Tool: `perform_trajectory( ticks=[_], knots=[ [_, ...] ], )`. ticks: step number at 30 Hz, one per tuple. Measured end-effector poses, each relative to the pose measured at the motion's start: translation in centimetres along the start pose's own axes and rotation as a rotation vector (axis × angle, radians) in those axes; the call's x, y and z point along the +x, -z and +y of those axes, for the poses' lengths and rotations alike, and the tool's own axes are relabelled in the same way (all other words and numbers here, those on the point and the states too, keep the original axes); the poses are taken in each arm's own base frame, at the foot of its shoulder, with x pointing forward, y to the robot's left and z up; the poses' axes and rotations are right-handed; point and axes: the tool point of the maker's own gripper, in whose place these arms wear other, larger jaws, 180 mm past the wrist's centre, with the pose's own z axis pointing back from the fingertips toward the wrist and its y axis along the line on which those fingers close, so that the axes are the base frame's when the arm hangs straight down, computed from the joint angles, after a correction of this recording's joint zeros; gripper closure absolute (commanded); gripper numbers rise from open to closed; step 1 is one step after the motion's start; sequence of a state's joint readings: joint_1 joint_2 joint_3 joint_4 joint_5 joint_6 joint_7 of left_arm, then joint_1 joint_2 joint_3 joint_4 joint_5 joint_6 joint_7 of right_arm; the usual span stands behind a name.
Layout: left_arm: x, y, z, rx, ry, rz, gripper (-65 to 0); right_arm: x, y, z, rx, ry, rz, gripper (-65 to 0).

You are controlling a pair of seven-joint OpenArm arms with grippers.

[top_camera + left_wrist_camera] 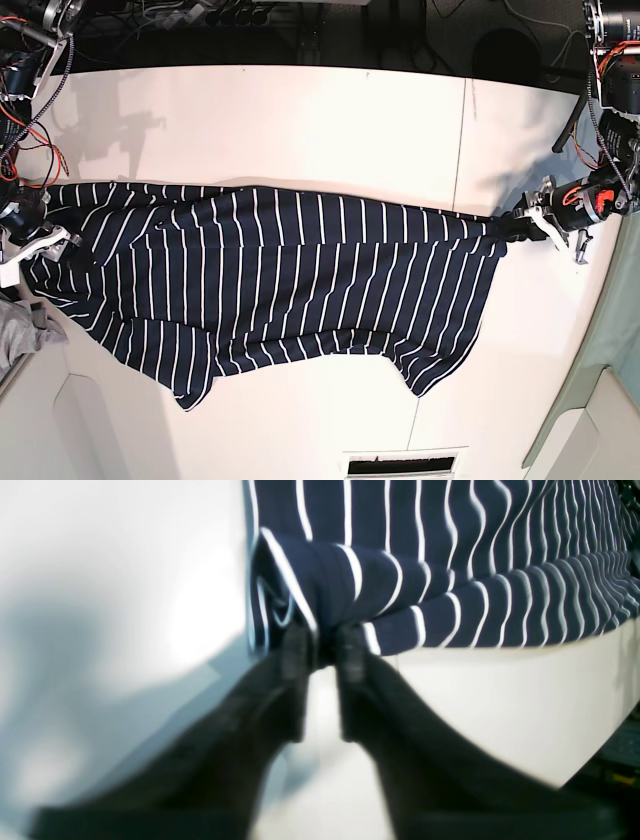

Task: Layout the t-shirt on the table in an organized manner, then fold the t-shirt properly
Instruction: 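Grasp the shirt end with the right gripper and stretch it from the left gripper, then lift the shirt with both grippers and shift it away from the table edge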

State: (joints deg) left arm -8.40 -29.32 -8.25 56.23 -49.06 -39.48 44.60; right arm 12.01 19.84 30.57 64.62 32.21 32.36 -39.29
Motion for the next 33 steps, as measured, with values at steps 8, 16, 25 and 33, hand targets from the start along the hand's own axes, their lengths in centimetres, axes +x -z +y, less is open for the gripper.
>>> perform_trajectory(
  ticks=[8, 16, 25, 33],
  knots=[
    [1.5, -1.3, 0.2, -0.034, -0.045, -0.046, -28.9, 0.9, -5.2, -2.9, -0.041, 0.105, -0.100, -34.9],
    [0.9, -1.0, -1.0, -0.089, -0.087, -0.021, -36.4, -4.3, -10.0, -8.4, -0.196, 0.210, -0.109, -34.9],
    [-1.4, -1.1, -1.5, -0.129, -0.150, 0.009, -36.5, -7.7, -8.8, -10.5, -0.236, 0.337, -0.121, -35.0],
    [-3.7, -0.5, -2.1, -0.134, -0.173, 0.041, -36.5, -6.8, -5.0, -7.8, -0.144, 0.396, -0.150, -35.0]
  ],
)
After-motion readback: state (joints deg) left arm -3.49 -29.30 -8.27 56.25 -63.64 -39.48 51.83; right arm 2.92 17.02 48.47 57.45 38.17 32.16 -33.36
